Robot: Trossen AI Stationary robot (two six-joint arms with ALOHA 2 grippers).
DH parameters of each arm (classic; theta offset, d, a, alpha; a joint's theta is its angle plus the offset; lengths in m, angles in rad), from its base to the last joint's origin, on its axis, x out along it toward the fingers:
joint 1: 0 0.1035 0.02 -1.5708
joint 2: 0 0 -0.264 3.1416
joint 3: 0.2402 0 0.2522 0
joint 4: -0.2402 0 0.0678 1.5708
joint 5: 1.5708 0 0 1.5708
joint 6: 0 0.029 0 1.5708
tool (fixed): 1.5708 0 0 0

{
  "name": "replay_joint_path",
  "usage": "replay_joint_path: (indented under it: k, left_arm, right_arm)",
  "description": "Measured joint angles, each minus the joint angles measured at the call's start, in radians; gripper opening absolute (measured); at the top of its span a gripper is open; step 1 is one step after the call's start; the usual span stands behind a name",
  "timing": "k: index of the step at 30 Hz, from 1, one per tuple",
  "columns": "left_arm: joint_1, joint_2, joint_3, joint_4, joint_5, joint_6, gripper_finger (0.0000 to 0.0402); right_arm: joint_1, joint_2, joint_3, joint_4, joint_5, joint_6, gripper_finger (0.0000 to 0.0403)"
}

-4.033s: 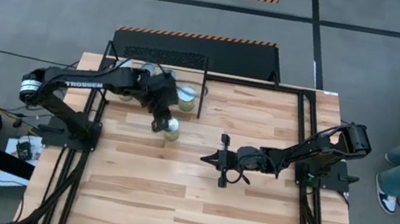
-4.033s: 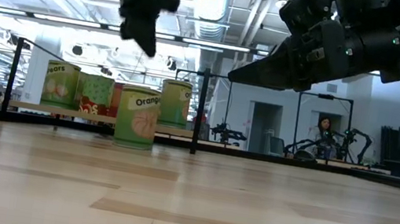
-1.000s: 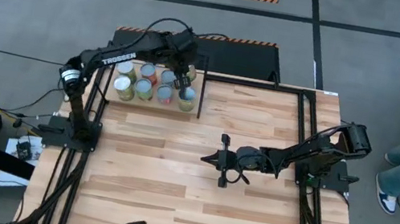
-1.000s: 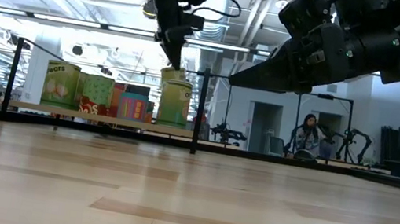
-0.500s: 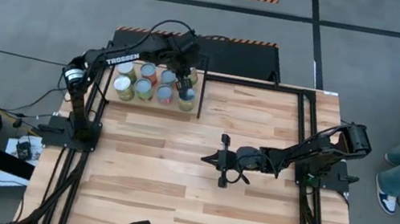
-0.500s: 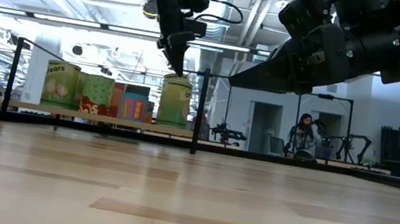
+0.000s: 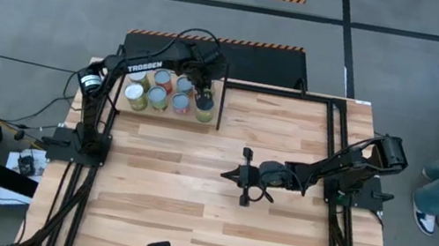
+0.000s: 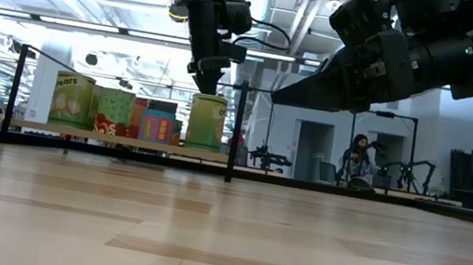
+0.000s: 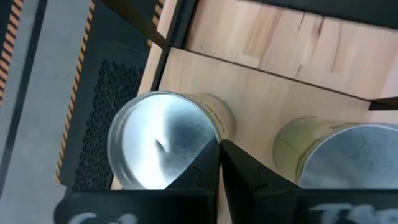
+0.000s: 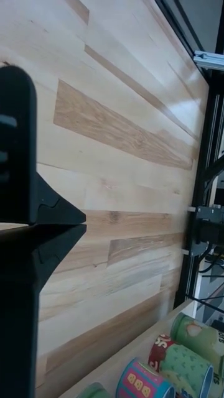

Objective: Pick and place cans onto a shelf
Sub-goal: Put the large canned oranges on the shelf

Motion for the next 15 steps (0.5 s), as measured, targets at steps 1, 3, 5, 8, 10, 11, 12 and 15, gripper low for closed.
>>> replay_joint_path:
  k: [1, 3, 5, 8, 10, 11, 12, 15]
  left_arm:
    - [0.0, 0.0, 0.0, 0.003, 0.0, 0.0, 0.0]
    - [0.0, 0.0, 0.0, 0.005, 0.0, 0.0, 0.0]
    - [0.0, 0.0, 0.0, -0.002, 0.0, -0.001, 0.0]
    - [0.0, 0.0, 0.0, 0.001, 0.0, -0.004, 0.0]
    - [-0.001, 0.0, 0.0, 0.009, 0.001, -0.005, 0.0]
    - [-0.003, 0.0, 0.0, 0.012, 0.0, -0.005, 0.0001]
    - [-0.004, 0.0, 0.0, 0.011, 0.001, -0.005, 0.0003]
    - [-0.007, 0.0, 0.0, 0.011, 0.001, -0.005, 0.0011]
  right_arm:
    - [0.0, 0.0, 0.0, 0.0, 0.0, 0.0, 0.0014]
    - [0.0, 0.0, 0.0, 0.0, 0.0, 0.0, 0.0014]
    - [0.0, 0.0, 0.0, 0.0, 0.0, 0.0, 0.0015]
    - [0.0, 0.0, 0.0, 0.0, 0.0, 0.0, 0.0016]
    - [0.0, 0.0, 0.0, 0.001, 0.0, 0.0, 0.0016]
    - [0.0, 0.0, 0.0, 0.001, 0.0, 0.0, 0.0015]
    - [0.0, 0.0, 0.0, 0.001, 0.0, 0.0, 0.0015]
    - [0.0, 0.0, 0.0, 0.001, 0.0, 0.0, 0.0014]
